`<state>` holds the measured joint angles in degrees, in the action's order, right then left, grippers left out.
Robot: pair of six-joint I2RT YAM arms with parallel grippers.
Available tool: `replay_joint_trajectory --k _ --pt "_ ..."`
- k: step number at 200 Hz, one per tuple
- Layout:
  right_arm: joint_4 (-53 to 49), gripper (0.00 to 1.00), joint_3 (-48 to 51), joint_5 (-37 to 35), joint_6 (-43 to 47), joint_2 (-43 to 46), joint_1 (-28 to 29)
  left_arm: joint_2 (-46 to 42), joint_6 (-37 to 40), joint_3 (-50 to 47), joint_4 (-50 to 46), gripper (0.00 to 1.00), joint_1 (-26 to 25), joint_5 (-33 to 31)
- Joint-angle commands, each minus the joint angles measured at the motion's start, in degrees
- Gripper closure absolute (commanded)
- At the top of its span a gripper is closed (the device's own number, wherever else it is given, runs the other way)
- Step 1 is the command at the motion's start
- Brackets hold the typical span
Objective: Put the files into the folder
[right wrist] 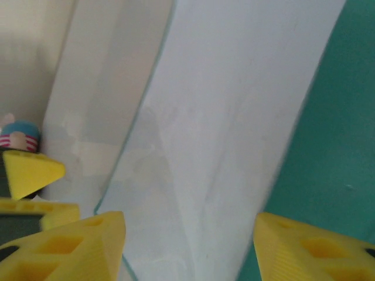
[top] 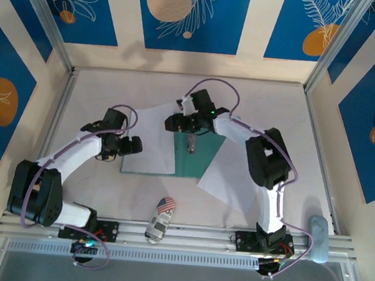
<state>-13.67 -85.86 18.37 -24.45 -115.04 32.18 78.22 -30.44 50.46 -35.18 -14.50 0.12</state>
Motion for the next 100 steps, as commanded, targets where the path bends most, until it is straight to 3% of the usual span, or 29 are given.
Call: replay_joint_trajectory --k 1,48,100 --pt "-4.1 0.37 2.9 -2.2 3.2 6.7 -2.0 -1.4 3.1 3.6 -3.8 0.02 -0.6 -6.4" --pt "0.4 0.38 13.3 -4.8 -4.5 10.6 -7.9 4.2 7.5 11.9 -0.3 0.02 -9.0 -7.9" --pt "3.3 0.4 15.8 -7.4 -12.9 6.1 -9.4 20.8 12.8 23.1 3.7 0.04 -17.4 -5.9"
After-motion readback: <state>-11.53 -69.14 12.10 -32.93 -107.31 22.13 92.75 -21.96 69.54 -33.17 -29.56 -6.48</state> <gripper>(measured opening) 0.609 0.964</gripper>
